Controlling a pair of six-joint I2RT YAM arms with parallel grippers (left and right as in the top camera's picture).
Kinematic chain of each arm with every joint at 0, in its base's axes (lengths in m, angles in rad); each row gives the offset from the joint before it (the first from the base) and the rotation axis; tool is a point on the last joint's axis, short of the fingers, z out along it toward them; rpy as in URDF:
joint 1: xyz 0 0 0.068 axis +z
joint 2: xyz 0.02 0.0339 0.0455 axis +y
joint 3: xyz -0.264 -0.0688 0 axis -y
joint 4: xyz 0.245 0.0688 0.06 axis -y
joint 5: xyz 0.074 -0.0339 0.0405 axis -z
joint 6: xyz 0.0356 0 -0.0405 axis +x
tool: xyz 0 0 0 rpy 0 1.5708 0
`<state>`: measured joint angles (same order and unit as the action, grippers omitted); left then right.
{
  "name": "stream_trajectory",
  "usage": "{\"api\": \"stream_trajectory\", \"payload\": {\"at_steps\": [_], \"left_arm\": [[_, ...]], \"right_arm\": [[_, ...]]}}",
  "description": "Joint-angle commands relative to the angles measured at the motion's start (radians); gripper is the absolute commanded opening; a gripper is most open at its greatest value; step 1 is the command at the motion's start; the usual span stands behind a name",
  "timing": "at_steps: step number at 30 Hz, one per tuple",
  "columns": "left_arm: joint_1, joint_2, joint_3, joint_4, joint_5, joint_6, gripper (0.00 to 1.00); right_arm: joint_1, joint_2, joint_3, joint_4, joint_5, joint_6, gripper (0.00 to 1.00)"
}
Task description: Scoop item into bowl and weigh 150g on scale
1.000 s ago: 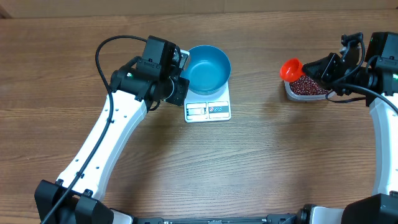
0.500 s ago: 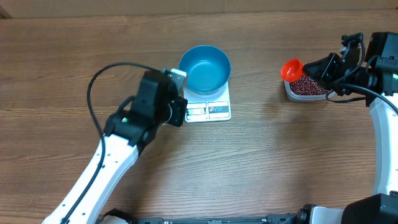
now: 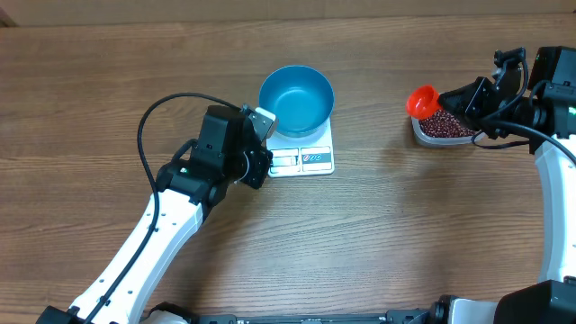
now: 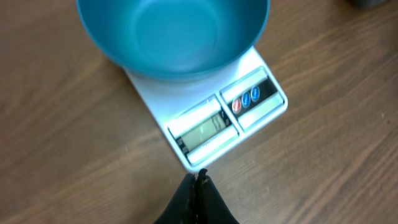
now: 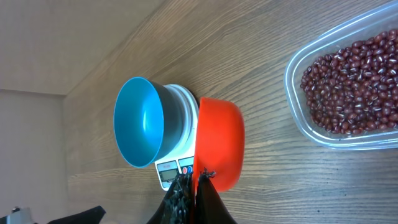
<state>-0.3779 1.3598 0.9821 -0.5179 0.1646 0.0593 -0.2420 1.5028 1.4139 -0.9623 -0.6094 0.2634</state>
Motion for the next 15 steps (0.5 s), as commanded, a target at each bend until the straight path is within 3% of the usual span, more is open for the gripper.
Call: {"api": "stream_trajectory", "payload": {"at_steps": [1,4,7,10,11,13,15], "left_arm": [[0.005,0.007,-0.009,-0.020,-0.012,-0.037,0.04],[0.005,0.006,-0.009,-0.016,-0.016,-0.037,0.07],[0.005,0.006,-0.009,-0.017,-0.018,-0.037,0.34],[0.005,0.006,-0.009,-0.028,-0.017,-0.037,0.38],[0.005,0.006,-0.009,-0.031,-0.018,-0.037,0.44],[0.005,0.006,-0.009,-0.032,-0.017,-0.037,0.61],[0.005,0.006,-0.009,-0.032,-0.017,-0.037,0.85]], "right_arm": [[-0.002,-0.004,0.006,0.002,0.011,-0.007,0.04],[-0.002,-0.004,0.006,0.002,0.018,-0.008,0.04],[-0.002,-0.004,0.006,0.001,0.018,-0.007,0.04],[-0.002,-0.004,0.006,0.002,0.018,-0.008,0.04],[-0.002,-0.004,0.006,0.001,0.018,-0.007,0.04],[-0.002,-0.004,0.006,0.002,0.018,-0.007,0.04],[-0.002,-0.004,0.006,0.002,0.018,-0.007,0.04]]}}
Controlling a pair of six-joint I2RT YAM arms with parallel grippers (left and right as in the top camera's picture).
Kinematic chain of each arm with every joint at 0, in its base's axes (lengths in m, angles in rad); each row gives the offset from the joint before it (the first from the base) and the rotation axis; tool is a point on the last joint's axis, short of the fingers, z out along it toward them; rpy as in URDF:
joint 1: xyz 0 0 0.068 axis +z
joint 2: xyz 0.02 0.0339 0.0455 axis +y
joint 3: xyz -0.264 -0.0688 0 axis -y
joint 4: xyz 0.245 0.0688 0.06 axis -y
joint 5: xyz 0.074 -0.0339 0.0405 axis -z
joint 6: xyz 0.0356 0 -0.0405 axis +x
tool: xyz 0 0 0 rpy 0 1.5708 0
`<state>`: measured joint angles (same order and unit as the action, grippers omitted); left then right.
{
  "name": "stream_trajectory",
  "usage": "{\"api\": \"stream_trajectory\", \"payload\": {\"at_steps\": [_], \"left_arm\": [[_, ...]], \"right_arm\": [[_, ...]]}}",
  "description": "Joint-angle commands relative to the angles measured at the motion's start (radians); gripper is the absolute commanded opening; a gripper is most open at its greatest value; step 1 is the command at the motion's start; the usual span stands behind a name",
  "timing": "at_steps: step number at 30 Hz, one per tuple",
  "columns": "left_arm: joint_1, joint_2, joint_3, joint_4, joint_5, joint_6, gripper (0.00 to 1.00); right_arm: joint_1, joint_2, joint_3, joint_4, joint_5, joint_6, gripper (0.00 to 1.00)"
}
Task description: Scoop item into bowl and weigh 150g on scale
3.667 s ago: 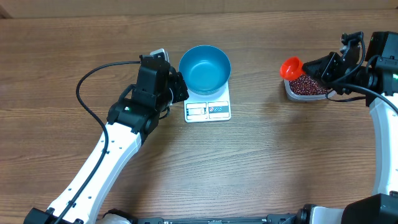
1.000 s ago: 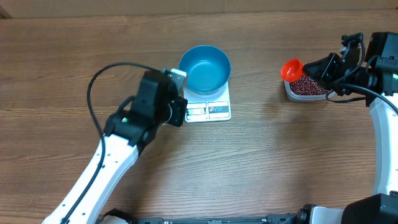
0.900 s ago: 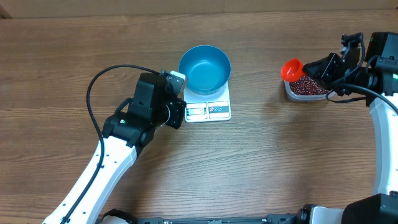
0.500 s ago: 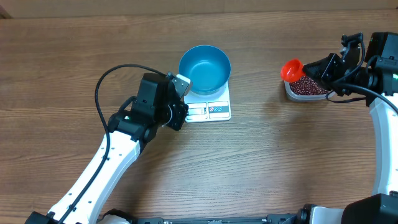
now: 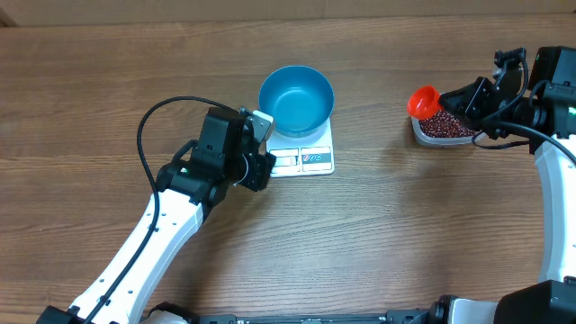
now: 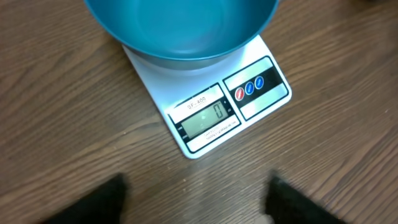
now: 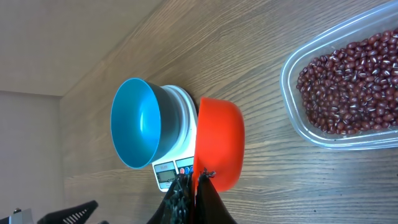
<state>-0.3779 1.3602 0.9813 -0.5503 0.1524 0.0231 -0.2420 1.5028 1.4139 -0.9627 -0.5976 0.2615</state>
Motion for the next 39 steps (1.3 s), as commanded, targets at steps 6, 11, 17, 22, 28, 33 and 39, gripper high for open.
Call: {"api": "stream_trajectory", "payload": {"at_steps": [6,11,17,22,28,33,39], "left_arm": [[0.005,0.006,-0.008,0.001,-0.002,-0.001,1.00],[0.005,0.006,-0.008,0.001,-0.003,-0.001,1.00],[0.005,0.006,-0.008,0.007,-0.003,-0.001,1.00],[0.005,0.005,-0.008,0.001,-0.003,-0.001,1.00],[0.005,0.005,-0.009,0.009,-0.003,-0.001,1.00],[0.005,-0.015,-0.038,0.051,-0.006,-0.021,1.00],[0.005,-0.055,-0.088,0.112,-0.005,-0.017,0.99]], "right_arm": [[-0.002,-0.004,0.006,0.003,0.006,-0.009,0.04],[-0.002,-0.004,0.006,0.003,0.006,-0.009,0.04],[-0.002,-0.004,0.006,0.002,0.006,-0.009,0.04],[-0.002,-0.004,0.006,0.002,0.006,-0.009,0.04],[-0.002,-0.004,0.006,-0.001,0.014,-0.009,0.04],[-0.002,-0.004,0.006,-0.016,0.032,-0.009,0.04],[-0.002,-0.004,0.006,-0.015,0.032,-0.009,0.04]]}}
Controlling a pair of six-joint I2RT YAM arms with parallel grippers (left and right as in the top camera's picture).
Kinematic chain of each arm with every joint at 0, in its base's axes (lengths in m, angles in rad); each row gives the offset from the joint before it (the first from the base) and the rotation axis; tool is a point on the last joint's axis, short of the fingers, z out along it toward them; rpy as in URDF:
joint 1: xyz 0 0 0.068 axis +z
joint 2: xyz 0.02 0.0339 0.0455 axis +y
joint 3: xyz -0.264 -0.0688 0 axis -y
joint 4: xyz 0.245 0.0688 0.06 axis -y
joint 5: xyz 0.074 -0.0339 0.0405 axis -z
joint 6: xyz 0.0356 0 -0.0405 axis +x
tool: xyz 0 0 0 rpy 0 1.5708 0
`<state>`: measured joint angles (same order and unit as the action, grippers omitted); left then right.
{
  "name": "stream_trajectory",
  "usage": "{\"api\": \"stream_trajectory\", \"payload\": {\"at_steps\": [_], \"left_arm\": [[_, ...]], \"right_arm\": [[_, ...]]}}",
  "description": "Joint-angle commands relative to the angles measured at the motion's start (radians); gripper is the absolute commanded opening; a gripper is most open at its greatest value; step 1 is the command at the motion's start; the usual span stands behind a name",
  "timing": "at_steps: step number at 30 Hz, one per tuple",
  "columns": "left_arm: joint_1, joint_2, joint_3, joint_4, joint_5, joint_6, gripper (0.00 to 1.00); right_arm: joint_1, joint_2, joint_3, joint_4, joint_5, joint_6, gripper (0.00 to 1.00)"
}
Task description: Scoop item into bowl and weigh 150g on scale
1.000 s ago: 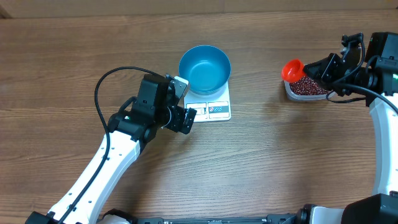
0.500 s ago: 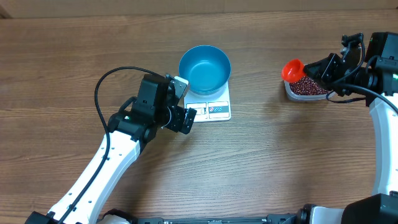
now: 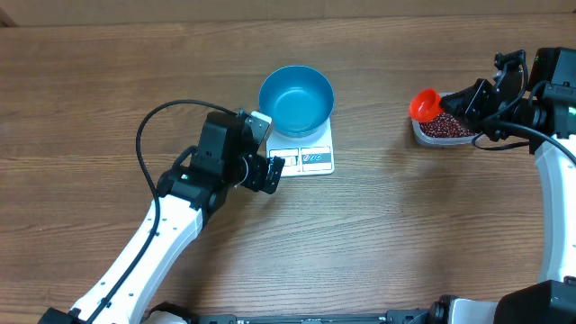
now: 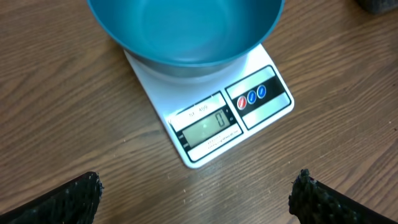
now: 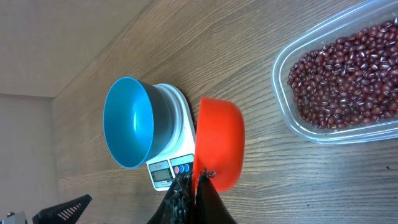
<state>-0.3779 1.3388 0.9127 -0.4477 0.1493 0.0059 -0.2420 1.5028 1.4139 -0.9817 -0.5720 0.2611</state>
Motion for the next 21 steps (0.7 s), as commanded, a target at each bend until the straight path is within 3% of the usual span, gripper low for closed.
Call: {"api": "stream_trajectory", "payload": {"at_steps": [1,21], "left_arm": [[0.005,-0.033,-0.020,0.002,0.001,0.019,1.00],[0.005,-0.032,-0.020,0.003,-0.001,0.036,1.00]], "right_arm": [[-0.002,-0.004,0.006,0.004,0.007,-0.009,0.04],[-0.002,-0.004,0.006,0.008,0.007,-0.008,0.04]]}}
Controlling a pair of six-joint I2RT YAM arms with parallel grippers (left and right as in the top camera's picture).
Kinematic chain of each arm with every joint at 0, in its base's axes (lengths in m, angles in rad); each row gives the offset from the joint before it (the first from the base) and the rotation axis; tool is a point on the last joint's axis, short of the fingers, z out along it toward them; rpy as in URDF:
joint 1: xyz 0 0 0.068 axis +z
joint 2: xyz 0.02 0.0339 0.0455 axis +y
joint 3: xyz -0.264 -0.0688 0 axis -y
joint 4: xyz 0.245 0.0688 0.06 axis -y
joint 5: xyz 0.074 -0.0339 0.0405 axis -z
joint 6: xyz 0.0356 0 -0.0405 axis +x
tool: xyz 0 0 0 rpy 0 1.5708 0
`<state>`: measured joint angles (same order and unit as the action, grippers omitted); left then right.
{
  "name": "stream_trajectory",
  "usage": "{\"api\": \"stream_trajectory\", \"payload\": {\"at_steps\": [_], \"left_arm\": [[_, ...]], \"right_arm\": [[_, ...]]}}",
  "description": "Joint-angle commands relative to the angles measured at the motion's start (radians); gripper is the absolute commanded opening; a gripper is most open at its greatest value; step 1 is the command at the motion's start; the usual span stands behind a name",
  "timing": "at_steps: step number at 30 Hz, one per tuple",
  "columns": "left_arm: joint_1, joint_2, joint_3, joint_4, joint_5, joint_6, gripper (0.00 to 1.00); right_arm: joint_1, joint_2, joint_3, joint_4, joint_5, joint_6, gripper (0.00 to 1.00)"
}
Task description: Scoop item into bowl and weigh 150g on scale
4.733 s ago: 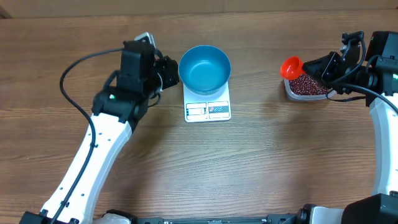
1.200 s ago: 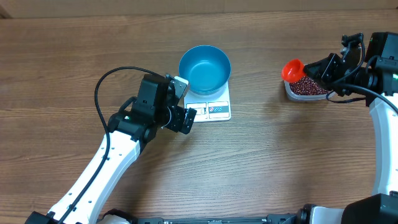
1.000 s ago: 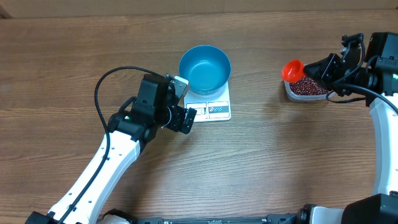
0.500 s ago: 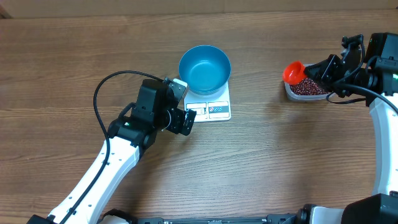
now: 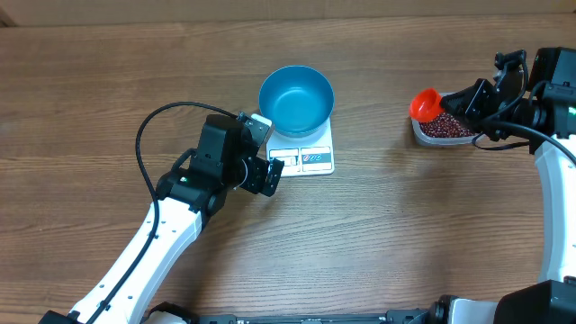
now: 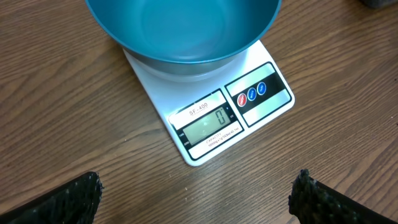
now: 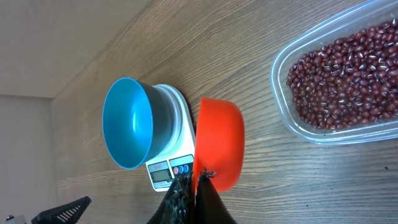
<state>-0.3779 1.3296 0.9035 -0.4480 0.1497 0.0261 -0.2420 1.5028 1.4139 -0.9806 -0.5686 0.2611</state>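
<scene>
An empty blue bowl (image 5: 296, 98) sits on the white scale (image 5: 302, 159), whose display (image 6: 207, 124) reads 0. My left gripper (image 5: 266, 173) hovers just left of the scale's front, open, its fingertips (image 6: 71, 198) wide apart at the bottom corners of the left wrist view, nothing between them. My right gripper (image 7: 194, 176) is shut on the handle of the orange scoop (image 7: 219, 151), held above the left end of a clear tub of red beans (image 5: 445, 128). The scoop (image 5: 424, 102) looks empty.
The wooden table (image 5: 405, 234) carries the scale in the middle and the bean tub (image 7: 339, 79) at the right. A black cable (image 5: 153, 117) loops from the left arm.
The left wrist view shifted slightly, the scale display sitting a touch lower. Otherwise both arms, the scoop and the bowl stand as before.
My left gripper was shut at the scale's front edge with a blank display. Half a second later it was open and the display read 0. It then drew back a little. My right gripper kept hold of the orange scoop by the bean tub throughout.
</scene>
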Motion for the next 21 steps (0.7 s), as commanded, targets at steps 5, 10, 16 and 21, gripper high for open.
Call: {"api": "stream_trajectory", "payload": {"at_steps": [5,10,16,21], "left_arm": [[0.005,-0.023,-0.011,0.009,0.000,0.011,0.99],[0.005,-0.023,-0.011,0.000,0.000,0.000,1.00],[0.005,-0.023,-0.011,0.000,-0.001,-0.034,0.99],[0.005,-0.023,-0.011,0.000,-0.003,-0.033,1.00]], "right_arm": [[-0.002,-0.004,0.006,0.008,0.003,-0.007,0.04],[-0.002,-0.005,0.006,0.008,0.002,-0.004,0.04],[-0.002,-0.004,0.006,0.005,0.003,-0.005,0.04],[-0.002,-0.004,0.006,0.005,0.003,-0.005,0.04]]}}
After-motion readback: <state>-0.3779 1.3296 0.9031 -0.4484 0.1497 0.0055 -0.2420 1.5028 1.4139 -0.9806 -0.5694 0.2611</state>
